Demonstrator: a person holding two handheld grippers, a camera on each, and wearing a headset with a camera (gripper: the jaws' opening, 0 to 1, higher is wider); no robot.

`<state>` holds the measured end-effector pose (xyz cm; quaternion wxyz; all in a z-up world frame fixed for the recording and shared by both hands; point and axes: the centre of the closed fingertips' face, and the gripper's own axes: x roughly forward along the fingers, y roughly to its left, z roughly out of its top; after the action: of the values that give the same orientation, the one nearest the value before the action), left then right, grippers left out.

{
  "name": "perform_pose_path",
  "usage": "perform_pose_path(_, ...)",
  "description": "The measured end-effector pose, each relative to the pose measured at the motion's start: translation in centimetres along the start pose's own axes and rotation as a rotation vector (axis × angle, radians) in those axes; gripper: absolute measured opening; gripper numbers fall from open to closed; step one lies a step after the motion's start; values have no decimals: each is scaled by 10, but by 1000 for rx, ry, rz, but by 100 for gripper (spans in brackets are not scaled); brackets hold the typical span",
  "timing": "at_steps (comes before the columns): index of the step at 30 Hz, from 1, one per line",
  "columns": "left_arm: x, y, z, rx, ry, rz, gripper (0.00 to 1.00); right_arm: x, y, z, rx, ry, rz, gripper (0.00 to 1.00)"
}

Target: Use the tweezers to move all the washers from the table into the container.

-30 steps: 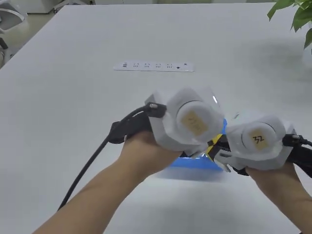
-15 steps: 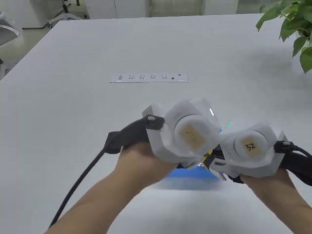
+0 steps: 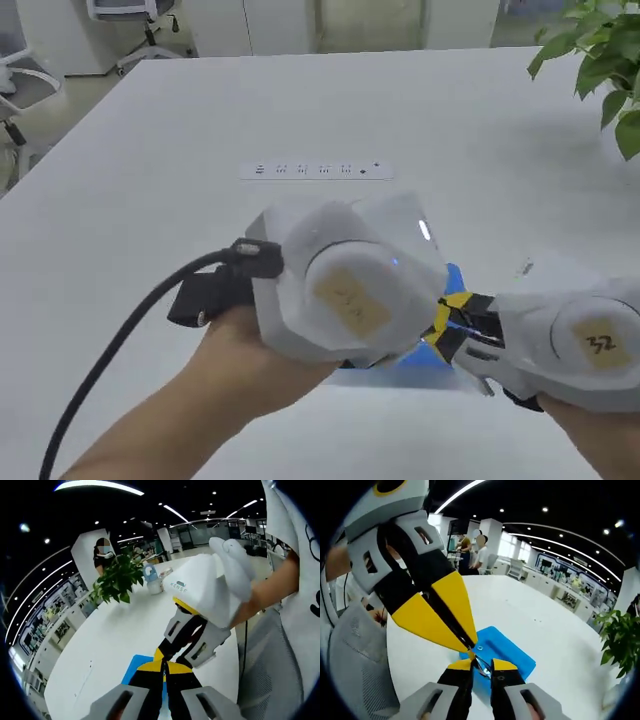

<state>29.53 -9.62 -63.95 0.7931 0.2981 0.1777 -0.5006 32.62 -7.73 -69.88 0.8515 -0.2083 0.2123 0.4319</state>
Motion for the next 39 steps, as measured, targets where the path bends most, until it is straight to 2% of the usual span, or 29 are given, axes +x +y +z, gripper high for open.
perform_pose_path(3, -1, -16, -6, -9, -10, -37, 0, -8, 8, -13, -33, 37, -2, 11)
perform_pose_path(7, 2, -28, -17, -4, 4, -58, 0, -11, 17, -30, -42, 78, 19, 12)
perform_pose_path(12, 12, -46, -35, -10, 20, -111, 0, -7, 31, -53, -86, 149, 47, 12)
perform_pose_path(14, 16, -51, -45, -5, 36, -138, 0, -3, 38, -63, -69, 177, 79, 12)
perform_pose_path(18, 22, -59, -64, -5, 68, -183, 0, 6, 48, -78, -51, 215, 116, 12)
perform_pose_path(21, 26, -63, -77, -15, 95, -213, 0, 11, 56, -87, -46, 245, 123, 12)
perform_pose_path(23, 27, -65, -84, -6, 109, -227, 0, 12, 59, -90, -37, 258, 128, 11)
perform_pose_path(25, 28, -69, -87, -12, 115, -248, 0, 11, 65, -97, -38, 293, 162, 11)
perform_pose_path(26, 29, -72, -90, -14, 116, -262, 0, 11, 67, -101, -12, 314, 170, 11)
perform_pose_path(29, 32, -75, -104, 9, 152, -276, 0, 7, 69, -99, 12, 302, 176, 11)
perform_pose_path(32, 33, -73, -113, -4, 166, -285, 0, -3, 70, -92, 97, 272, 177, 15)
perform_pose_path(35, 36, -72, -134, 8, 216, -305, 0, -18, 65, -84, 168, 234, 136, 19)
perform_pose_path(37, 39, -72, -143, 16, 234, -312, 0, -25, 61, -80, 207, 203, 106, 23)
perform_pose_path(39, 43, -73, -154, 15, 258, -321, 0, -33, 52, -74, 267, 159, 46, 29)
